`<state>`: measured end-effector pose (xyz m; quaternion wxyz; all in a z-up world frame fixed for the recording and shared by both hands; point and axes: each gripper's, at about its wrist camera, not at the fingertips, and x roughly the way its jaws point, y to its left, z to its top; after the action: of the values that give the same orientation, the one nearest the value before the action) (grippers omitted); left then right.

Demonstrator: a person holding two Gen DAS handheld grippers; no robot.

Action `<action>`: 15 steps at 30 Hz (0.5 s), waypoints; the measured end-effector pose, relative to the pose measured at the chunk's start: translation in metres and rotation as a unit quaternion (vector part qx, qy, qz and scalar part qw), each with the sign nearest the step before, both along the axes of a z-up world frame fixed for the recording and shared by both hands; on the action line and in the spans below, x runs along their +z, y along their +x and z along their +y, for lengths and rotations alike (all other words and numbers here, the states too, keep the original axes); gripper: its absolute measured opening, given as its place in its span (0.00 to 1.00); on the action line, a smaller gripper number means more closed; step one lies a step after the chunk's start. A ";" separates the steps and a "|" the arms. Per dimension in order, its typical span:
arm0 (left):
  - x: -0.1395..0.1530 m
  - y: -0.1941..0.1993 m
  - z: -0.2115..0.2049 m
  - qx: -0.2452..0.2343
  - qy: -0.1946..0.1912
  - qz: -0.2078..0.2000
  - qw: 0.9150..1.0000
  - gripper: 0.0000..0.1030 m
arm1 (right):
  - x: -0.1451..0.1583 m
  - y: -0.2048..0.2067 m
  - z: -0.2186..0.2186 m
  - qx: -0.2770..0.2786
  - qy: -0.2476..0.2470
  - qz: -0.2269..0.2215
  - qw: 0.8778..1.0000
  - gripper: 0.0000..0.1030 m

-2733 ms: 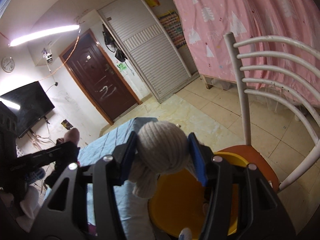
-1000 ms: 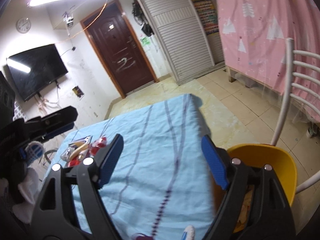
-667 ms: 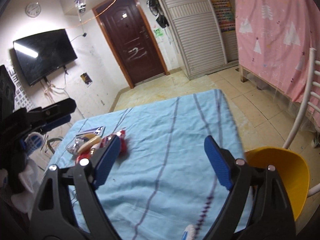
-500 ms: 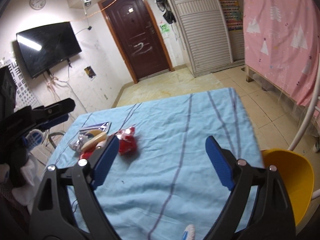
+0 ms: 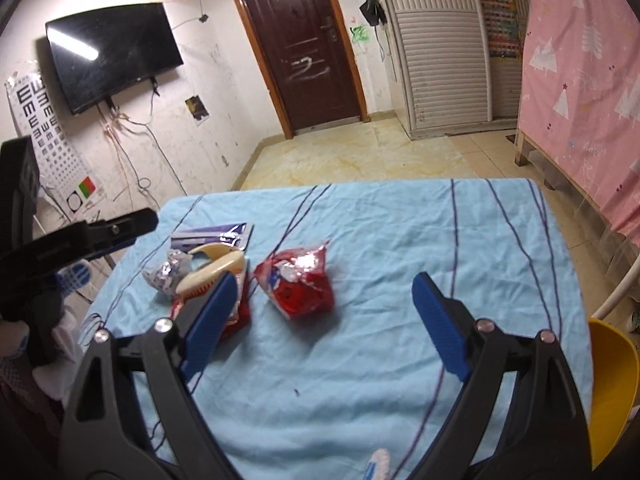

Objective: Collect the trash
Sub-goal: 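Move both tools back over the bed toward the plastic bags, then grasp the red plastic bag with the right tool while the left tool grasps the white printed bag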

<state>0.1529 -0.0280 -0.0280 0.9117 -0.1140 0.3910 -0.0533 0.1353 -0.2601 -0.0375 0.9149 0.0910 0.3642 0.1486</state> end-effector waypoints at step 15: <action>-0.054 0.026 0.032 0.008 0.005 0.069 0.998 0.66 | -0.025 0.039 0.039 0.005 -0.079 0.040 0.996 0.84</action>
<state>0.1785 0.0036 -0.0824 0.8834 -0.1155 0.4528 -0.0362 0.1740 -0.2209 -0.0630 0.9033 0.0224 0.4114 0.1196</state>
